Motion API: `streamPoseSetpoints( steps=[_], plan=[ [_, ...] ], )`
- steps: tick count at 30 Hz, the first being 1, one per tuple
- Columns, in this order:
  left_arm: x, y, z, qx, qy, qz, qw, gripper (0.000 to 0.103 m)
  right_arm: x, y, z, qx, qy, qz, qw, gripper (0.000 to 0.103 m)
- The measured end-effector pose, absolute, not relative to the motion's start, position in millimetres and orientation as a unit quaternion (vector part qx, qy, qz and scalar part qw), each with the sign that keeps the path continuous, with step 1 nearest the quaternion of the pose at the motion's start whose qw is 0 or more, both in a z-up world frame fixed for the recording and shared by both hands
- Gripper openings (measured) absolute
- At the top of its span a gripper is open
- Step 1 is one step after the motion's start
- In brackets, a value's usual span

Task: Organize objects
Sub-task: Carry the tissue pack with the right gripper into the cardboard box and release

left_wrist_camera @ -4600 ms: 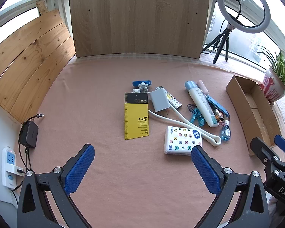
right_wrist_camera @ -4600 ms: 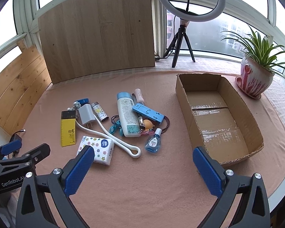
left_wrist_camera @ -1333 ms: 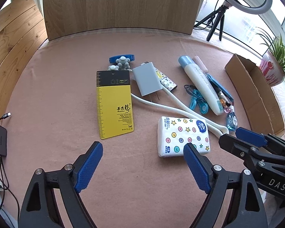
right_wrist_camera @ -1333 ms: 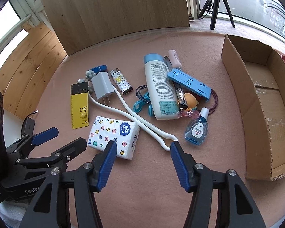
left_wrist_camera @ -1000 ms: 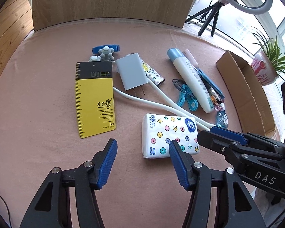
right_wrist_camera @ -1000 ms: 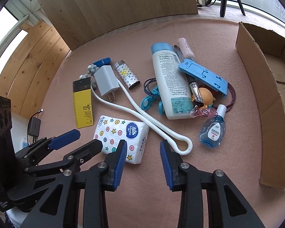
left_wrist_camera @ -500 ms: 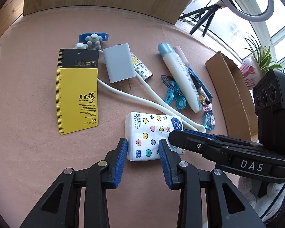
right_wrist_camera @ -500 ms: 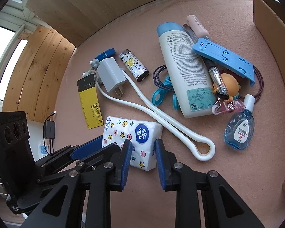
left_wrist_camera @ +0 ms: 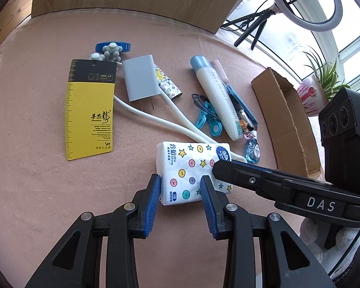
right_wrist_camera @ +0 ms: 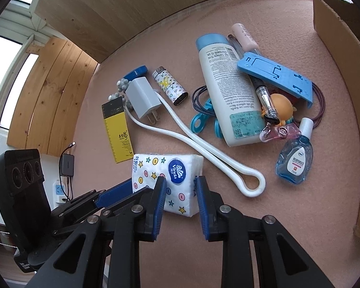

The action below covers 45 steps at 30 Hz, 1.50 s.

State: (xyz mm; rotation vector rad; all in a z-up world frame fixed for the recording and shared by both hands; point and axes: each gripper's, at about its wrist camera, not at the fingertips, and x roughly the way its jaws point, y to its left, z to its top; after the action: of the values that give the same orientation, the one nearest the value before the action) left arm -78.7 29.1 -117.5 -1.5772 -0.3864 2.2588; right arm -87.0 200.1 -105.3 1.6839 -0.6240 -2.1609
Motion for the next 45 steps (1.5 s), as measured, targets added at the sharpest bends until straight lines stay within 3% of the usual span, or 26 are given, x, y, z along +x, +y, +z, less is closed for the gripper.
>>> streamPoseSetpoints(
  steps=[15,30,33,35,37,45],
  plan=[
    [-81,129,-40,-0.489,-0.110,0.828,0.250,0.036,-53,290,-30,0.521,-0.220,-0.816,0.122,0.024],
    [-97,285,-35,-0.485,-0.051,0.805,0.337,0.036,-26,432,-17,0.482,-0.265,-0.835,0.011,0.023],
    [-96,292,-38,-0.486,-0.037,0.808,0.330,0.042,-23,440,-19,0.479,-0.257,-0.839,-0.001,0.024],
    [-96,289,-37,-0.484,-0.037,0.814,0.321,0.051,-20,443,-16,0.470,-0.243,-0.848,-0.018,0.030],
    [-98,280,-37,-0.483,-0.042,0.817,0.313,0.051,-18,446,-14,0.463,-0.238,-0.853,-0.029,0.044],
    [-104,227,-40,-0.489,-0.056,0.830,0.265,0.051,-27,419,-9,0.461,-0.226,-0.858,-0.003,0.045]
  ],
)
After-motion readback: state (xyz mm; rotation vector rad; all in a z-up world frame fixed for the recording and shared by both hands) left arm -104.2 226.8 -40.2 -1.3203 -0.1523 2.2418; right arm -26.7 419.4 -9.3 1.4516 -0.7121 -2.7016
